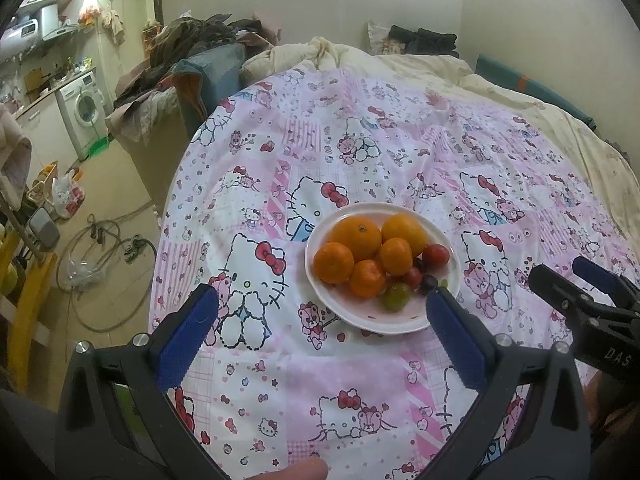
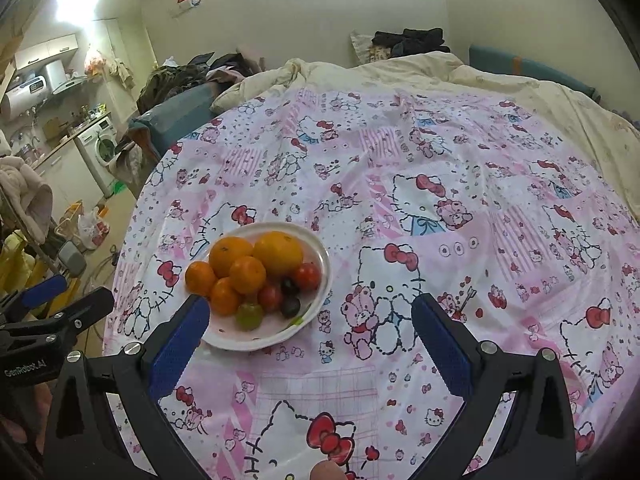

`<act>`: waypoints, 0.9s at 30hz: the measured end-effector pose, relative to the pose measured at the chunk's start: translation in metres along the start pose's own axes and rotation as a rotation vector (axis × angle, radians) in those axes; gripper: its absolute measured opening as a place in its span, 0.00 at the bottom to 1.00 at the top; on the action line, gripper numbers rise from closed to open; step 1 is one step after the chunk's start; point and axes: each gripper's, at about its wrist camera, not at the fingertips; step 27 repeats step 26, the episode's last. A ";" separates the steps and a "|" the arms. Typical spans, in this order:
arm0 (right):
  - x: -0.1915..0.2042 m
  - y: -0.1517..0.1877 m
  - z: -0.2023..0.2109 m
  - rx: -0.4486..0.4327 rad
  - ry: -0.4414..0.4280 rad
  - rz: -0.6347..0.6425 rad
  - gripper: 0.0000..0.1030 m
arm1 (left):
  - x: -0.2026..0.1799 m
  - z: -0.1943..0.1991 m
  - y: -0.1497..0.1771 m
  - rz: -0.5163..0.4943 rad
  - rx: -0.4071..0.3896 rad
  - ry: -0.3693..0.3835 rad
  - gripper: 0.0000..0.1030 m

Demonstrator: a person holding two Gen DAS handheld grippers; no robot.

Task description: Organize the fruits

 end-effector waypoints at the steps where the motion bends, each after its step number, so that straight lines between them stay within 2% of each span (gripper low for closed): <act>1: -0.001 0.000 -0.001 0.003 -0.002 -0.006 1.00 | 0.000 0.000 0.000 0.000 0.000 -0.001 0.99; 27: -0.004 0.001 -0.003 0.016 -0.016 -0.027 1.00 | 0.004 -0.003 0.001 0.001 0.008 -0.011 0.99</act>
Point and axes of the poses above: each gripper's, at about its wrist camera, not at the fingertips, and z roughly against the way its jaws point, x to its left, y to its underside, and after that the axes turned 9 degrees about z, right-handed
